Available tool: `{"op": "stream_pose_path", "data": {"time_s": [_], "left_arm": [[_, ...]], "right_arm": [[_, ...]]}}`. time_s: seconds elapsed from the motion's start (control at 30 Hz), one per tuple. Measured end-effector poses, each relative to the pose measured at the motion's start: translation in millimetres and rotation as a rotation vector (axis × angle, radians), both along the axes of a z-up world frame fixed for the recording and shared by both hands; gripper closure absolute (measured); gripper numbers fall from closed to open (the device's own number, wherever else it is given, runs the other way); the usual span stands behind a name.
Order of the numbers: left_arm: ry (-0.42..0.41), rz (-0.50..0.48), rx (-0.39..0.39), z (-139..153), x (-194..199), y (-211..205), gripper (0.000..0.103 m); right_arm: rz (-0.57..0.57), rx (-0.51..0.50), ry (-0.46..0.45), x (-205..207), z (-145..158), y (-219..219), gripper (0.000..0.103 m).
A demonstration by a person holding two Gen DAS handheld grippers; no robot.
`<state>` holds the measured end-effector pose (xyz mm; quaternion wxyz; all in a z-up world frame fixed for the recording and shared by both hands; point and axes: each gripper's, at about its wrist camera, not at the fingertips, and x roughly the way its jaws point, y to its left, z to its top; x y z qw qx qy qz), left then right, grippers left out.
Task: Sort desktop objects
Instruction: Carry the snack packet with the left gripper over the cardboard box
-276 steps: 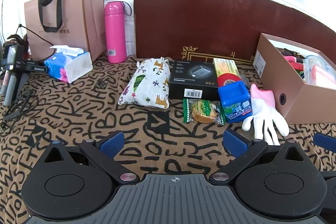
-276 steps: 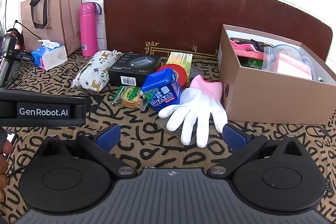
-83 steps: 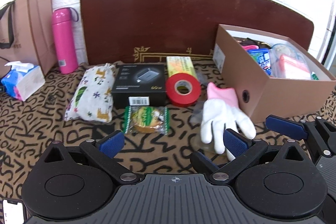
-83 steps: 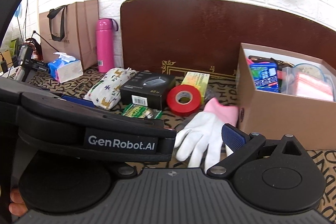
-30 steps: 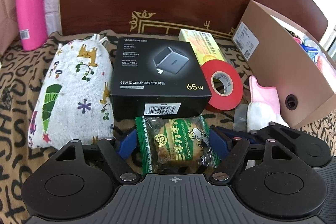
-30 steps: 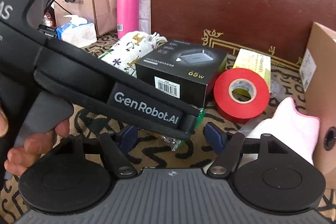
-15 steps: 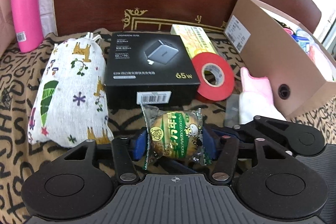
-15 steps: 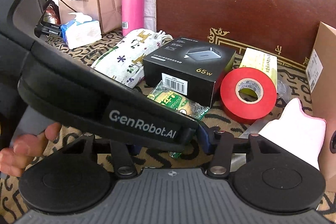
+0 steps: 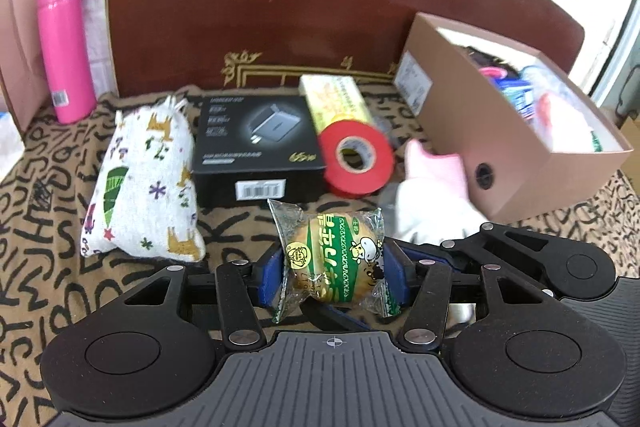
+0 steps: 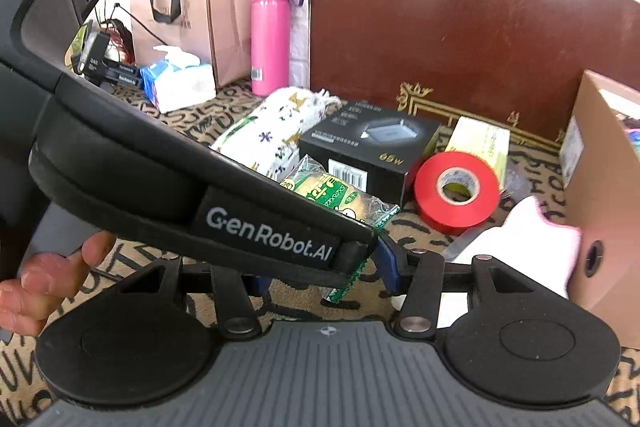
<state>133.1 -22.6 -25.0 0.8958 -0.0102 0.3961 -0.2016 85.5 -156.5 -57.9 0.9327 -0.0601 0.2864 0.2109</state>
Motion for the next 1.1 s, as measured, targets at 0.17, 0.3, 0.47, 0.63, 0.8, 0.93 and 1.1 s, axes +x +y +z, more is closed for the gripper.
{"op": "stream_pose_path", "data": {"time_s": [0.17,0.3,0.47,0.63,0.8,0.93,1.1], "left_arm": [[-0.047,-0.039,-0.007,18,-14,-23,0.048],[-0.088,-0.088,-0.025,34,-22,-52,0.048],[-0.138,-0.166,-0.03,54,-27,-100,0.048],[-0.159,-0.262,-0.066,75,-20,-159,0.048],[-0.176,-0.343,-0.107,87,-10,-219,0.048],[-0.173,-0.393,-0.136,91,4,-260,0.048],[-0.127,-0.424,-0.195,89,31,-306,0.048]], "right_arm": [[-0.038,0.004,-0.045,-11,16,-20,0.046],[-0.089,-0.001,-0.094,-22,32,-47,0.046],[-0.171,-0.004,-0.152,-31,50,-89,0.046],[-0.271,-0.021,-0.206,-37,67,-140,0.046],[-0.378,-0.035,-0.24,-34,80,-191,0.046],[-0.44,-0.032,-0.249,-25,85,-228,0.047],[-0.504,-0.044,-0.254,-12,87,-268,0.047]]}}
